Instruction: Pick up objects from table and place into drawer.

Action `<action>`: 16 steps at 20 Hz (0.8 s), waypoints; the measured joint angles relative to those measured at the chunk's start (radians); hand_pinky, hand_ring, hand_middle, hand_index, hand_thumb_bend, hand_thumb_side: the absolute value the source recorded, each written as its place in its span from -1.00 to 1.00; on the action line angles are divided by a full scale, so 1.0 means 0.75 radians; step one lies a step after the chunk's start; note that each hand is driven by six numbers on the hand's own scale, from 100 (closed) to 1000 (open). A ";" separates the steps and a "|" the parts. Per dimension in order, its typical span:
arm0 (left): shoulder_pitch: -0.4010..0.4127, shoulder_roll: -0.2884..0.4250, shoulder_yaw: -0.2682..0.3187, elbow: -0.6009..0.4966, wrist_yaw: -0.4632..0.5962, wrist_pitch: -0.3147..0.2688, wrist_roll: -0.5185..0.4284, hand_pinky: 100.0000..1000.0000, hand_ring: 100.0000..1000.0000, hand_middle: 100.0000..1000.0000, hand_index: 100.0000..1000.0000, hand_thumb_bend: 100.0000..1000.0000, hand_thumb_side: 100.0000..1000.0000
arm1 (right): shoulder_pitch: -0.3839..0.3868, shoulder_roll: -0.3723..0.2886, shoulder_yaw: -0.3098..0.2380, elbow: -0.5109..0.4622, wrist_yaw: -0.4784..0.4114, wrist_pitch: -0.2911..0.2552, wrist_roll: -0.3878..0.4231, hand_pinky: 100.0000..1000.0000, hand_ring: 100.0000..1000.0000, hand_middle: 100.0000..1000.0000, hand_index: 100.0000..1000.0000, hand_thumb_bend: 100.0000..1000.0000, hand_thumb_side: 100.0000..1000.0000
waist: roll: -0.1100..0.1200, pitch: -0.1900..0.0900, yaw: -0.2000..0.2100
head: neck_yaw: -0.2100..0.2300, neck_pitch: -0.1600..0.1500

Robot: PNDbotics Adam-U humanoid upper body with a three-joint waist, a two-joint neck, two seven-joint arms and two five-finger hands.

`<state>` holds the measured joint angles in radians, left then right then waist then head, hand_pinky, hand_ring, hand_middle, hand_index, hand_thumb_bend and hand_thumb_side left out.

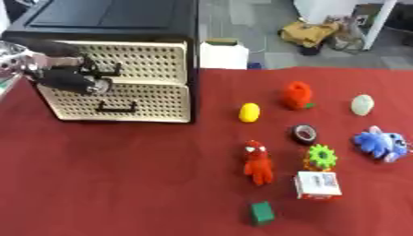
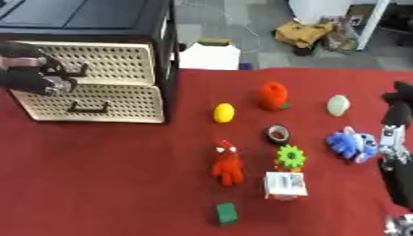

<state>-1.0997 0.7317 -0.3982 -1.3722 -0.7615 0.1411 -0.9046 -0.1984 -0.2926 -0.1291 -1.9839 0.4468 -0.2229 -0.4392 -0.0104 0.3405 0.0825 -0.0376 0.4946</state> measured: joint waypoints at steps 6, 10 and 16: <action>0.027 0.027 -0.008 -0.042 0.011 0.005 0.002 -1.00 -1.00 -1.00 0.55 -0.89 1.00 | 0.001 0.000 0.000 0.000 -0.001 0.002 -0.002 0.36 0.35 0.15 0.57 -1.00 0.71 | 0.000 -0.005 0.001 | 0.000 0.003; 0.047 0.047 -0.016 -0.070 0.023 0.015 0.002 -1.00 -1.00 -1.00 0.55 -0.89 1.00 | 0.002 0.000 0.000 0.000 -0.001 0.002 -0.003 0.36 0.35 0.15 0.57 -1.00 0.71 | -0.002 -0.011 0.002 | 0.000 0.006; 0.072 0.078 -0.041 -0.132 0.043 0.062 0.003 -1.00 -1.00 -1.00 0.54 -0.91 1.00 | 0.002 0.000 -0.001 0.000 -0.002 0.002 -0.005 0.36 0.35 0.15 0.57 -1.00 0.71 | -0.002 -0.015 0.006 | 0.000 0.007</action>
<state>-1.0455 0.7899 -0.4287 -1.4715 -0.7293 0.1874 -0.9025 -0.1967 -0.2926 -0.1296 -1.9839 0.4455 -0.2218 -0.4430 -0.0122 0.3296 0.0869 -0.0373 0.5001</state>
